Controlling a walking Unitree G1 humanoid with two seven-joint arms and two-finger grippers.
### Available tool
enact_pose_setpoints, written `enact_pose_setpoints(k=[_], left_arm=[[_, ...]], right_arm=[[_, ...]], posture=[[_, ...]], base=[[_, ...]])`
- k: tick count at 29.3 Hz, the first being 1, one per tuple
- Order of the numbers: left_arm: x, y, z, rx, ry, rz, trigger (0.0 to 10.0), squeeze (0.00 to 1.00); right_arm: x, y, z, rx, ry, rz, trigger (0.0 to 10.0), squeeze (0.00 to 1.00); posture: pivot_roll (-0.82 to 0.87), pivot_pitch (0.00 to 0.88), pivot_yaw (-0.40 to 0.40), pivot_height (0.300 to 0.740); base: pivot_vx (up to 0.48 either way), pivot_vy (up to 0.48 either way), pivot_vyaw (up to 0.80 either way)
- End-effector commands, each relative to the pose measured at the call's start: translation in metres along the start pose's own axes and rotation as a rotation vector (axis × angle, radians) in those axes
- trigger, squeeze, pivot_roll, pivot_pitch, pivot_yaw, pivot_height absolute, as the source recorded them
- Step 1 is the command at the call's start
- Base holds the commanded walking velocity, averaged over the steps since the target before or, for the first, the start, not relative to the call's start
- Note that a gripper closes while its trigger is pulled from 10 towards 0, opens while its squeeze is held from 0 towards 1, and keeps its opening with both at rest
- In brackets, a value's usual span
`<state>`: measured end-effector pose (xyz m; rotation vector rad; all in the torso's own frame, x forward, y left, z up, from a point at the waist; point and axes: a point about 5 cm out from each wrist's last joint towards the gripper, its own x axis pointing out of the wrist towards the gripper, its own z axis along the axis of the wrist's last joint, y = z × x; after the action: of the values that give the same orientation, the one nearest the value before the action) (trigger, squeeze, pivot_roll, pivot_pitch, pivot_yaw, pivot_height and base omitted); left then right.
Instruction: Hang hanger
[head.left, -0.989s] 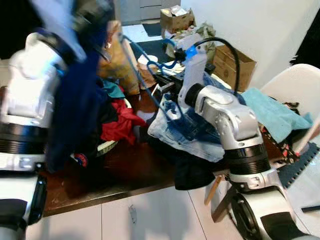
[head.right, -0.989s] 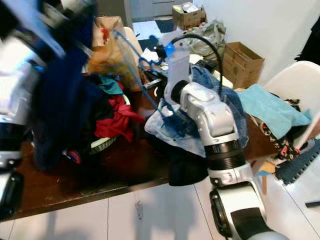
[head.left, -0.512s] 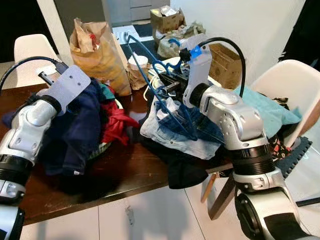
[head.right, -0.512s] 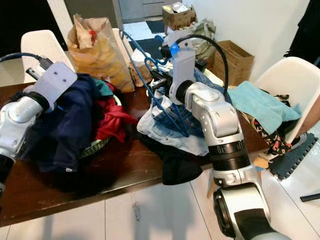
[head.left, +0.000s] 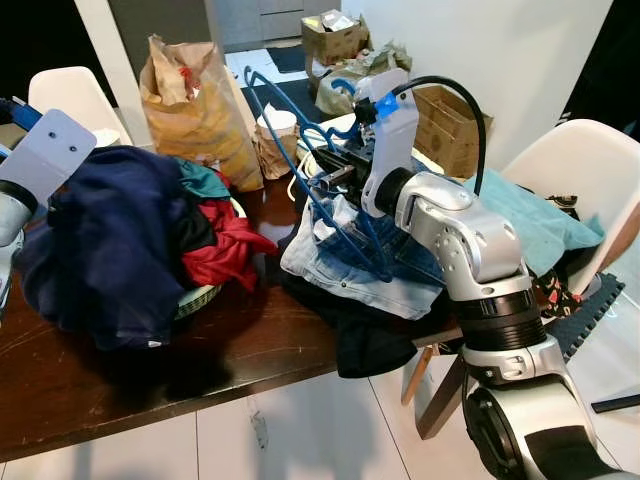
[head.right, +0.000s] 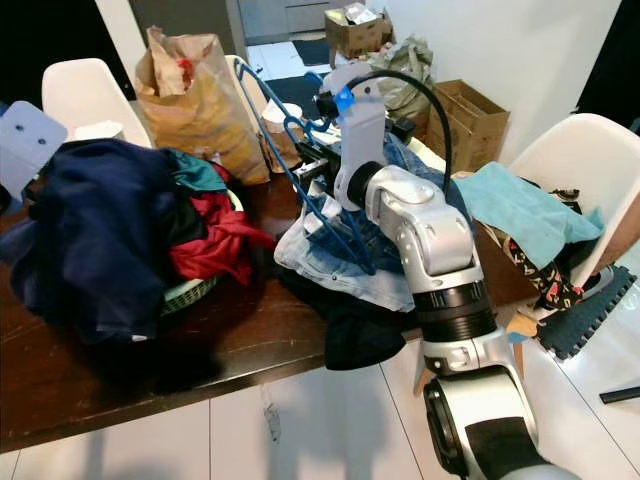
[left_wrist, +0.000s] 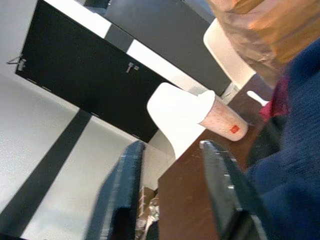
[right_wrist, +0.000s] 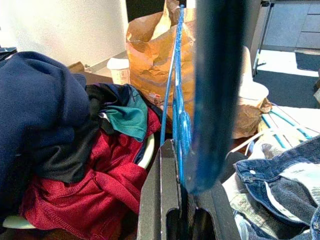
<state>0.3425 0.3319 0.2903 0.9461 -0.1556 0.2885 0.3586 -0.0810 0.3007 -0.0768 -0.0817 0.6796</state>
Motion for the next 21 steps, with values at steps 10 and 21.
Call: enact_pose_setpoints(k=[10, 21], left_arm=[[-0.001, 0.054, 0.035, 0.008, -0.155, 0.047, 10.0, 1.00], [-0.037, 0.058, 0.120, -0.092, -0.561, -0.470, 10.0, 0.00]], right_arm=[[-0.002, 0.000, 0.003, -0.016, -0.003, 0.005, 10.0, 0.00], [-0.002, -0.002, 0.001, -0.021, 0.004, 0.007, 10.0, 0.00]], posture=[[-0.10, 0.082, 0.035, 0.740], [-0.09, 0.086, 0.046, 0.740]], base=[[0.000, 0.000, 0.00], [0.000, 0.000, 0.00]])
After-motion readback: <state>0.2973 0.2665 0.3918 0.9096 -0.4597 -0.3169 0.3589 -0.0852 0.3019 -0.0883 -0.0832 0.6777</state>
